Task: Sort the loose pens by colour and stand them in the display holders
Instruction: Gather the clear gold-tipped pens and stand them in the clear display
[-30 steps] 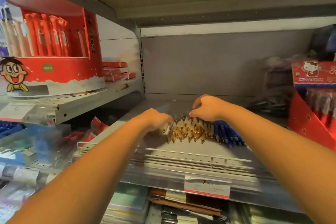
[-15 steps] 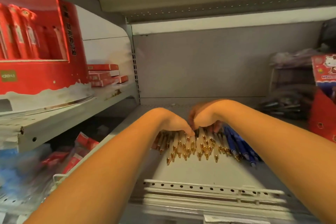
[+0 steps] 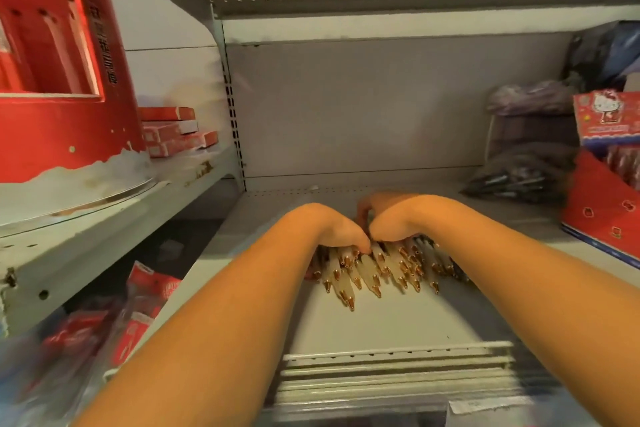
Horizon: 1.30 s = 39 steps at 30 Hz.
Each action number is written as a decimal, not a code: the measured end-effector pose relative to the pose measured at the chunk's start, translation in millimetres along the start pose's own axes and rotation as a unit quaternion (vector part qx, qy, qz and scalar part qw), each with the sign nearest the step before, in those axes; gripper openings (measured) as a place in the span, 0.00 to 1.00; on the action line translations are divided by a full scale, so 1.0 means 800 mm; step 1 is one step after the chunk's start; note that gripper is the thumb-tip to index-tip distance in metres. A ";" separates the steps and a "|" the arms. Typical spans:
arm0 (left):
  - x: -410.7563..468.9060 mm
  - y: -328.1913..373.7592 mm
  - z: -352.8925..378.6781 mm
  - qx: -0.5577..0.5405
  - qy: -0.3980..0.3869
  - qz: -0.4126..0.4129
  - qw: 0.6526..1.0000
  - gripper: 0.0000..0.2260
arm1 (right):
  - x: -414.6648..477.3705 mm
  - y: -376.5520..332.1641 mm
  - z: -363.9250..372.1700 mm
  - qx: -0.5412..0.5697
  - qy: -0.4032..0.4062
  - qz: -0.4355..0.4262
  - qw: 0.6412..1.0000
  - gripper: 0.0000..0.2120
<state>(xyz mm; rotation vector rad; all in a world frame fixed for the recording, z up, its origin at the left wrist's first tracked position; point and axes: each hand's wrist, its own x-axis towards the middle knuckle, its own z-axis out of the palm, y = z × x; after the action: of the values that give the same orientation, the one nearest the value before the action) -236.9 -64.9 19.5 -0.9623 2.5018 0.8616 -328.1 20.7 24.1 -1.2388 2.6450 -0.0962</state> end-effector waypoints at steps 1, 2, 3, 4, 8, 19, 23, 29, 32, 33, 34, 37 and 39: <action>0.001 0.002 0.001 0.010 -0.003 0.013 1.000 0.14 | 0.000 0.003 0.002 0.011 0.009 -0.004 1.000 0.12; 0.002 0.005 0.002 0.020 -0.005 0.023 1.000 0.14 | 0.001 0.006 0.003 0.023 0.019 -0.008 1.000 0.12; 0.003 0.008 0.003 0.033 -0.007 0.030 0.999 0.13 | 0.001 0.009 0.005 0.033 0.028 -0.013 0.999 0.11; 0.004 0.011 0.005 0.046 -0.006 0.034 0.998 0.13 | 0.001 0.012 0.006 0.040 0.035 -0.018 0.998 0.11; 0.003 0.016 0.004 0.052 -0.013 0.017 0.998 0.12 | 0.001 0.023 0.006 0.074 0.046 -0.039 0.995 0.08; 0.007 0.031 0.005 0.145 0.007 -0.032 0.989 0.10 | 0.005 0.028 0.003 0.062 0.006 -0.077 0.995 0.11; 0.006 0.025 0.003 0.117 0.027 -0.059 0.991 0.12 | 0.006 0.025 0.003 0.049 0.003 -0.081 0.996 0.12; 0.014 0.027 0.008 0.243 0.045 -0.066 0.967 0.11 | 0.004 0.026 0.001 0.049 0.017 -0.089 0.995 0.13; 0.016 0.015 0.007 0.214 0.058 -0.072 0.972 0.10 | 0.004 0.027 -0.001 0.073 0.028 -0.095 0.992 0.12; 0.017 0.008 0.005 0.189 0.056 -0.070 0.978 0.09 | 0.004 0.028 -0.001 0.082 0.028 -0.096 0.992 0.12; 0.019 -0.001 0.001 0.150 0.060 -0.062 0.985 0.08 | 0.003 0.028 -0.001 0.091 0.030 -0.098 0.991 0.12; 0.018 -0.024 -0.008 -0.026 0.078 -0.039 0.996 0.04 | 0.004 0.030 -0.006 0.139 0.046 -0.107 0.983 0.10; 0.016 -0.034 -0.012 -0.166 0.110 -0.006 0.980 0.03 | 0.004 0.031 -0.010 0.181 0.072 -0.111 0.975 0.07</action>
<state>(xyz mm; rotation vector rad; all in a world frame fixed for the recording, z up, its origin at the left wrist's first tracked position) -228.2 -93.6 9.2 -1.2362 2.5779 1.2593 -350.4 33.4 27.4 -1.4320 2.4397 -0.6948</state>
